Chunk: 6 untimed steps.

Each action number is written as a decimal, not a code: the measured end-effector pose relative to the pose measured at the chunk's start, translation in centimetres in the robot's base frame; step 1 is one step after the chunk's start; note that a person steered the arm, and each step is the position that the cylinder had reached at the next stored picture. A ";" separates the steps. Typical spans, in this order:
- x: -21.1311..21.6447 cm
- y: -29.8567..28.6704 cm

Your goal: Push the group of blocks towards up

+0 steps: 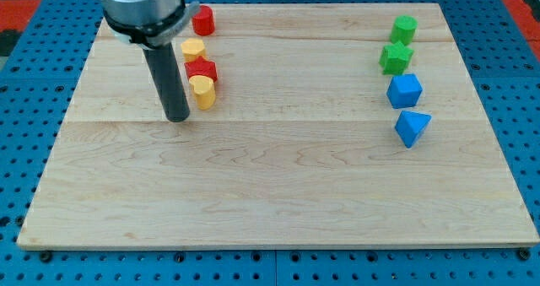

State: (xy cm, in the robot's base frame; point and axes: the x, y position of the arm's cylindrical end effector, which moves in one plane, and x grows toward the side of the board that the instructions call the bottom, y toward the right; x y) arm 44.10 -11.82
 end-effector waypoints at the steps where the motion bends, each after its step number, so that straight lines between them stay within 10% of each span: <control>1: -1.3 2.4; 4: -9.0 -0.2; 6: -1.9 6.4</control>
